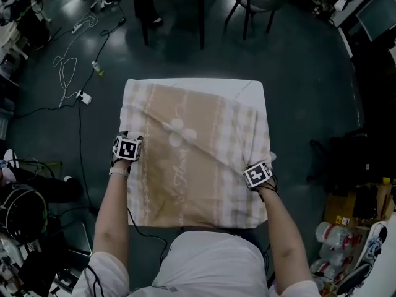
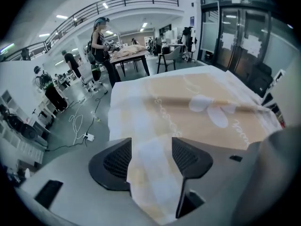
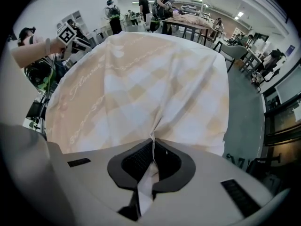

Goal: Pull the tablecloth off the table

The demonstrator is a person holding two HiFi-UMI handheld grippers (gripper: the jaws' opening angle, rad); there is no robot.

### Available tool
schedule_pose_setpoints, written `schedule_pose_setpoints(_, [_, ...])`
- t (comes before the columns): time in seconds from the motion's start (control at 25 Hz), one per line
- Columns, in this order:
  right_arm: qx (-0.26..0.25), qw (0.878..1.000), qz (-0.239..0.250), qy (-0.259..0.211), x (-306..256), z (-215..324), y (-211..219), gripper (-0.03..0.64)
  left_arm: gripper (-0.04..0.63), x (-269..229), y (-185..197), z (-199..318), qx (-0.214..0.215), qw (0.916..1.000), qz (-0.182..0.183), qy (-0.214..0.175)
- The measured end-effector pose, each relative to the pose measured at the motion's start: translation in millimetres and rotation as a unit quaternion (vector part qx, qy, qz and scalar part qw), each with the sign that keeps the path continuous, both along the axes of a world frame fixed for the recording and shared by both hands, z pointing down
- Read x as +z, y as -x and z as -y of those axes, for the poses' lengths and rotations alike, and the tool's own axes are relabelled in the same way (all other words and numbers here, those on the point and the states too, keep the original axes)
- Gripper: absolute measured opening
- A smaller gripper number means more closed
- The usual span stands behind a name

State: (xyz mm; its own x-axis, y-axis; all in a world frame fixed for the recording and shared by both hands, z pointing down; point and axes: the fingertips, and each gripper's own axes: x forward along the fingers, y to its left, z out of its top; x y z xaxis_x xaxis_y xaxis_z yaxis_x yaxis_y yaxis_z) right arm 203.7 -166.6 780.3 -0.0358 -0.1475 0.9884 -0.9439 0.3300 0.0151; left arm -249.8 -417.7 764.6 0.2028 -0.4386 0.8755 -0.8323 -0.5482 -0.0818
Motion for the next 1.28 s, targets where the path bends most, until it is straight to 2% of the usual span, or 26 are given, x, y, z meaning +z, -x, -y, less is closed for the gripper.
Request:
schedule_pose_setpoints(0.2, [0.009, 1.0, -0.006, -0.001, -1, -3, -2, 0.032, 0.25, 24, -2, -6, -0.024, 0.9984, -0.026, 0.045])
schedule_pose_setpoints(0.32, [0.013, 1.0, -0.002, 0.002, -3, -3, -3, 0.032, 0.244, 24, -2, -4, -0.054, 0.9946, -0.076, 0.045])
schedule_pose_setpoints(0.44, [0.016, 1.0, -0.001, -0.008, -2, -1, -5, 0.032, 0.228, 25, -1, -5, -0.065, 0.9933, -0.088, 0.037])
schedule_pose_setpoints(0.48, [0.019, 1.0, 0.001, -0.01, -2, -2, -5, 0.032, 0.202, 24, -2, -7, -0.07, 0.9929, -0.088, 0.039])
schedule_pose_setpoints(0.6, [0.024, 0.999, 0.005, -0.022, -1, -7, -9, 0.032, 0.111, 18, -10, -18, -0.078, 0.9928, -0.079, 0.044])
schedule_pose_setpoints(0.72, [0.025, 0.999, 0.009, -0.032, -2, -11, -10, 0.032, 0.029, 21, -16, -32, -0.049, 0.9978, -0.028, 0.035])
schedule_pose_setpoints(0.8, [0.021, 0.999, 0.01, -0.036, -3, -13, -8, 0.032, 0.012, 22, -20, -41, -0.023, 0.9994, 0.002, 0.024])
schedule_pose_setpoints(0.88, [0.007, 0.999, 0.007, -0.039, -4, -18, -4, 0.032, 0.011, 22, -26, -54, -0.005, 0.9995, 0.004, 0.03])
schedule_pose_setpoints(0.92, [0.0, 0.999, 0.007, -0.042, -4, -20, -2, 0.032, 0.011, 22, -29, -60, -0.002, 0.9993, -0.007, 0.036])
schedule_pose_setpoints(1.0, [-0.007, 0.998, 0.014, -0.058, -5, -24, 4, 0.032, 0.011, 23, -34, -73, -0.012, 0.9974, -0.052, 0.048])
schedule_pose_setpoints(1.08, [0.005, 0.997, 0.03, -0.073, -5, -29, 7, 0.032, 0.011, 23, -40, -85, -0.025, 0.994, -0.092, 0.055])
schedule_pose_setpoints(1.2, [0.038, 0.993, 0.064, -0.088, -4, -36, 9, 0.032, 0.011, 22, -48, -98, -0.015, 0.9933, -0.096, 0.063])
schedule_pose_setpoints(1.28, [0.043, 0.992, 0.075, -0.091, -4, -38, 15, 0.032, 0.011, 23, -56, -108, -0.006, 0.9909, -0.108, 0.08])
